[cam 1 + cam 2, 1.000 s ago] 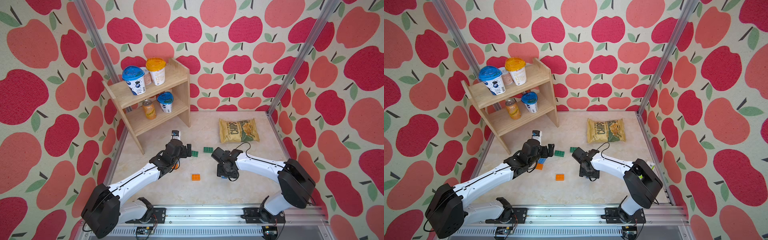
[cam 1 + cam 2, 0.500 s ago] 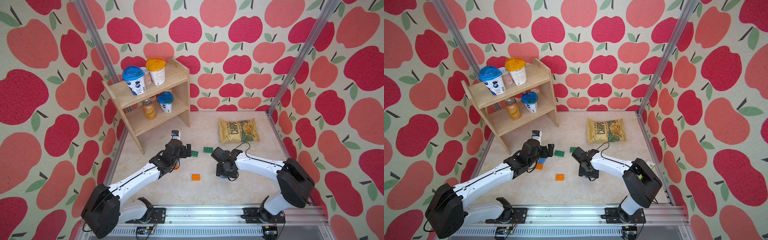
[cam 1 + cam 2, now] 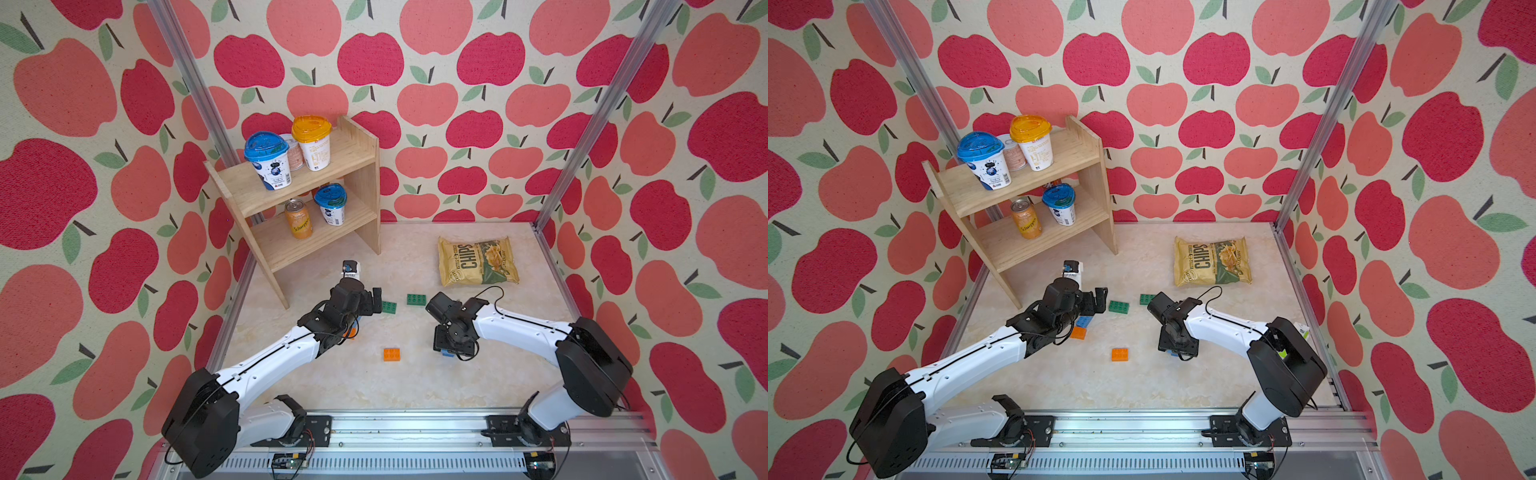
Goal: Assemble a rectangle with lego
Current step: Assemble the lego brick with the lego brick.
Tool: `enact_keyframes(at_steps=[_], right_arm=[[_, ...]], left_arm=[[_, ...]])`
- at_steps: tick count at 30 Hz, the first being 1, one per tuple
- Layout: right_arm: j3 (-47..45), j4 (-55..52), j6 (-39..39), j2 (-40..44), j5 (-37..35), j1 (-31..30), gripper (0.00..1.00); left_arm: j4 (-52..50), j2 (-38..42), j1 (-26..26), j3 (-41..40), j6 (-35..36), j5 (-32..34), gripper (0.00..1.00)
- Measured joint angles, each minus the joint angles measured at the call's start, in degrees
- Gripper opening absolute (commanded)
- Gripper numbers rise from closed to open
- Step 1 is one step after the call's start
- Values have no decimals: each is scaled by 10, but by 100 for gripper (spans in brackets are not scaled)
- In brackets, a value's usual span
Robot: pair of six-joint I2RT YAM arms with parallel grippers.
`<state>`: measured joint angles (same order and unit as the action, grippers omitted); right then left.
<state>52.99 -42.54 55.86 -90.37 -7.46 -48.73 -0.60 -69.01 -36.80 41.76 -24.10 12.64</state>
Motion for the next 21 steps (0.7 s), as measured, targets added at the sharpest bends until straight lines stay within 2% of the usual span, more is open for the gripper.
enact_keyframes(at_steps=[9, 13, 21], right_arm=[[21, -23, 0, -32, 12, 7, 29], [35, -39, -3, -49, 15, 8, 16], [40, -42, -4, -56, 16, 8, 15]], left_arm=[[0, 0, 1, 0, 0, 3, 97], [-3, 0, 3, 0, 0, 5, 97], [-9, 10, 5, 0, 0, 7, 97]])
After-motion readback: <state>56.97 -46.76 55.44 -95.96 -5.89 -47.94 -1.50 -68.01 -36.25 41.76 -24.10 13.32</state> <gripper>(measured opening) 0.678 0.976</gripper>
